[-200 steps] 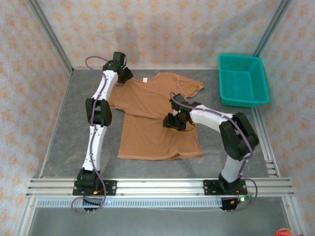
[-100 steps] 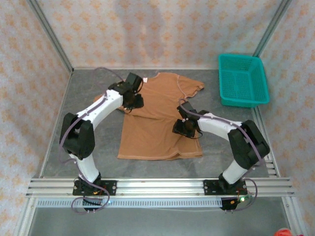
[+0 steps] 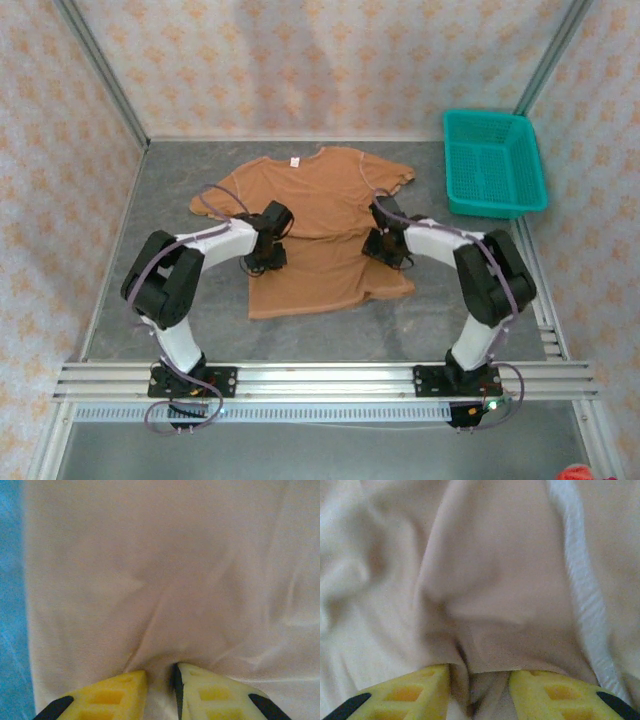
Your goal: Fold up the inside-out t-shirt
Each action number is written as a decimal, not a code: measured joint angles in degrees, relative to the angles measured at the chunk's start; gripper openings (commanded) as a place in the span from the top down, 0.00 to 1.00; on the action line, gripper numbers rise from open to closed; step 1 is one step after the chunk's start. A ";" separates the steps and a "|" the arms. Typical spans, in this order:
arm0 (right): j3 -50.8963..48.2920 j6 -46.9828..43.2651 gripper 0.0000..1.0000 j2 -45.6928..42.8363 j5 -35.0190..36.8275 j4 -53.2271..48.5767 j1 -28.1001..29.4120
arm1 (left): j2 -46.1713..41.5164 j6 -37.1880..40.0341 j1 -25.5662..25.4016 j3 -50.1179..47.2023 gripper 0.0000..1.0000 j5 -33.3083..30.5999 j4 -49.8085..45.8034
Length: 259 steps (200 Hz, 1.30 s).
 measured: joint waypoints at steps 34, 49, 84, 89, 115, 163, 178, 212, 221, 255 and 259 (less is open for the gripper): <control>14.60 -4.48 0.62 10.40 2.36 -2.62 -3.39 | 4.83 0.31 4.24 5.88 0.77 -3.41 1.62; 15.63 -5.70 0.61 10.45 2.67 -4.79 -3.61 | 5.05 0.50 4.07 6.36 0.76 -4.28 1.55; 10.47 -6.19 0.60 1.36 3.41 -11.82 -1.49 | 1.36 0.98 0.39 5.97 0.75 -5.66 -2.29; 9.35 -6.10 0.60 -1.05 3.54 -12.57 -0.66 | 0.09 1.01 -0.24 5.84 0.75 -5.68 -2.71; 6.73 -5.14 0.57 -8.87 4.61 -13.92 5.14 | -7.21 1.05 -2.47 5.66 0.75 -5.18 -3.32; 6.49 -4.09 0.57 -3.98 8.55 -15.45 12.26 | -10.69 1.14 -2.47 5.31 0.75 -5.11 -4.66; 6.47 -4.09 0.59 -1.95 9.86 -16.17 13.09 | -10.71 1.14 -2.47 4.55 0.75 -5.11 -4.90; 6.47 -4.09 0.63 0.07 11.74 -16.72 13.46 | -11.13 1.11 -2.47 2.32 0.75 -5.09 -5.14; 6.49 -4.09 0.64 0.39 12.00 -16.72 13.46 | -11.26 1.14 -2.47 2.03 0.75 -5.09 -5.40; 6.51 -4.00 0.74 1.88 11.98 -16.68 13.46 | -11.67 1.18 -2.47 2.01 0.75 -5.11 -5.73; 6.51 -3.96 0.77 1.97 11.87 -16.65 13.46 | -11.74 1.29 -2.47 2.01 0.75 -5.11 -5.77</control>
